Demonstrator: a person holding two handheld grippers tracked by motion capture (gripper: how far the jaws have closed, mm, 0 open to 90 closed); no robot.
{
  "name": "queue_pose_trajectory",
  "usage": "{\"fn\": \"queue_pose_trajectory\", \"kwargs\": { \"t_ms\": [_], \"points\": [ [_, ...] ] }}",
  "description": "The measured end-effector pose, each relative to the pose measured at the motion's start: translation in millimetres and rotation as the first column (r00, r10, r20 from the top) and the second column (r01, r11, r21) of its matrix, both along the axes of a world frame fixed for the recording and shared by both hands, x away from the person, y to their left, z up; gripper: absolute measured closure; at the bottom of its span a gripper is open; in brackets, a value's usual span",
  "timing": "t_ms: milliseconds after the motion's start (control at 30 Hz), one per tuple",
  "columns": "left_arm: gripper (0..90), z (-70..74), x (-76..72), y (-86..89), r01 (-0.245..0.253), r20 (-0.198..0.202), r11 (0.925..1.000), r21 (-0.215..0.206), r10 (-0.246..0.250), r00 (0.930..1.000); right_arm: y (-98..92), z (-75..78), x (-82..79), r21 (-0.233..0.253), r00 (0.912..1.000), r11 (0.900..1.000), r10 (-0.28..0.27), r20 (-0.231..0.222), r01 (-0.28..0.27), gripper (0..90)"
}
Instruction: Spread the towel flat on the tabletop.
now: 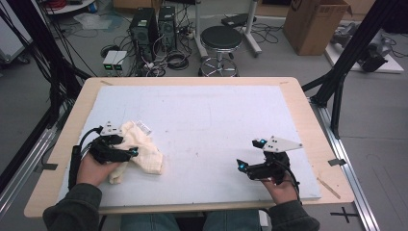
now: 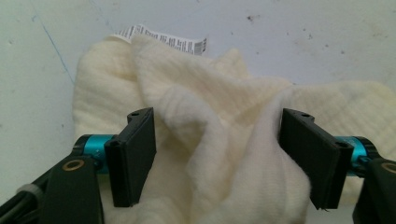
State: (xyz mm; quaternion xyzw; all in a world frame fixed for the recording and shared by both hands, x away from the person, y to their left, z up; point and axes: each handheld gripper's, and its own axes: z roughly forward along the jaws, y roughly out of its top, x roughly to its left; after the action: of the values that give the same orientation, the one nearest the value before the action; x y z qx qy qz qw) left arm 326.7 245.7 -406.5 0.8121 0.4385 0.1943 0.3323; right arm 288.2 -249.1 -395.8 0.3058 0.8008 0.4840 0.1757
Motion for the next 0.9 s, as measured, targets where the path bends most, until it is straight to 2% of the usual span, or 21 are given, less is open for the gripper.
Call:
{"fn": "queue_pose_trajectory", "kwargs": {
  "t_ms": [133, 367, 633, 667, 900],
  "points": [
    [34.2, -4.6, 2.8, -0.7, -0.003, -0.014, 0.9999, 0.011, 0.003, 0.9999, 0.1, 0.0, 0.2, -0.001, 1.0, 1.0, -0.001, 0.002, 0.001, 9.1],
    [48.1, -14.8, 5.3, 0.9, 0.005, -0.054, 1.0, -0.001, -0.005, 0.9985, 0.3, -0.1, -0.1, -0.001, 1.0, 1.0, 0.002, -0.004, -0.002, 9.0],
    [62.9, -17.5, 7.3, -0.6, 0.021, -0.073, 0.9997, -0.01, -0.022, 0.9971, 1.4, -0.5, 0.1, -0.002, 1.0, 1.0, 0.007, -0.004, -0.007, 9.0],
    [67.2, -18.2, 7.9, -1.0, 0.022, -0.081, 0.9997, -0.011, -0.023, 0.9965, 1.8, -0.5, 0.1, -0.004, 1.0, 1.0, 0.007, -0.002, -0.007, 9.0],
    [75.0, -19.6, 9.5, -1.5, 0.029, -0.087, 0.9995, -0.013, -0.03, 0.9958, 3.1, -0.6, -0.3, -0.008, 0.9999, 1.0, 0.012, -0.003, -0.012, 9.1]
  ]
}}
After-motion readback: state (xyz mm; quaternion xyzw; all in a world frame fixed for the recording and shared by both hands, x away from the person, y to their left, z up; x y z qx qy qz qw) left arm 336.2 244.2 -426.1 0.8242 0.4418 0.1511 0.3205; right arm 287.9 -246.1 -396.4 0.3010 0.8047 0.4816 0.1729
